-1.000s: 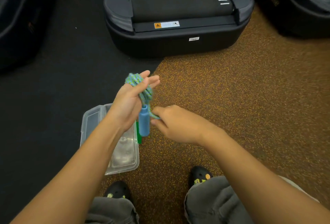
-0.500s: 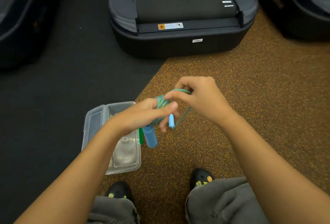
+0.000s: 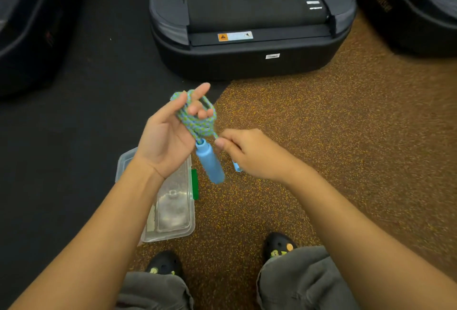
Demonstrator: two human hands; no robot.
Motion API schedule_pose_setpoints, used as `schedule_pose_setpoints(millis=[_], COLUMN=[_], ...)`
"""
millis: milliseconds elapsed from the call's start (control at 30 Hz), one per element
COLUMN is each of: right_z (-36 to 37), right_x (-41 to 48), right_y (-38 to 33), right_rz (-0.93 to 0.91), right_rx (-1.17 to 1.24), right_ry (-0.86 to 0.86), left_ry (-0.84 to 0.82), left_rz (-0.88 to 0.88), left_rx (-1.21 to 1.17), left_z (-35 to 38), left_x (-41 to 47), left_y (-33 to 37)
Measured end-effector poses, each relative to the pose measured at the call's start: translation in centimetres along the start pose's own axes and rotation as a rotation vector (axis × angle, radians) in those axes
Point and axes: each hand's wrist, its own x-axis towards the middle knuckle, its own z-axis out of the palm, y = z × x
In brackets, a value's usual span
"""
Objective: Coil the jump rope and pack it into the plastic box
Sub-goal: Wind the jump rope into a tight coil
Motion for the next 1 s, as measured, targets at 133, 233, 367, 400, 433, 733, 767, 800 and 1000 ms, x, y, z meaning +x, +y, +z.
schedule_pose_setpoints(millis=[133,233,367,400,433,733,767,800,1000], right_z=[0.3,0.0,-0.7,-1.0,-1.2,-2.5,-2.6,-2.6,-2.2], right_x=[-0.1,-0.3,-0.5,-0.5,-0.5,-0.2,-0.1,-0.1,0.0], right_y=[0.0,-0.1,-0.2,-0.3,-0.2,0.9,1.0,1.0,1.0], right_rz=[-0.038,-0.045,-0.093,-0.1,-0.102,-0.065,-0.056,-0.045,-0.021], right_rx=[-0.081,-0.082,-0.054,-0.045,-0.036,0.157,0.186,0.207,0.166], right_ry=[-0.076,-0.109,-0.007,0.035,0.073,0.34,0.357,0.364,0.291], left_ry=[0.13,0.207,0.104,0.06,0.014,-0.226,-0.233,-0.235,-0.176], left_rz=[0.06,0.11,0.038,0.011,-0.012,-0.238,-0.239,-0.232,-0.159], left_rx=[0.197,0.612,1.114,1.152,1.177,0.898,0.819,0.741,0.187], left_z=[-0.3,-0.7,-0.5,-0.3,-0.2,0.7,0.7,0.7,1.1], left_x=[0.5,0.8,0.2,0.0,0.0,-0.5,-0.4,-0.4,-0.3], left_y=[-0.6,-1.1,-1.9,-2.1,-2.3,-1.8,-1.6,-1.5,-0.8])
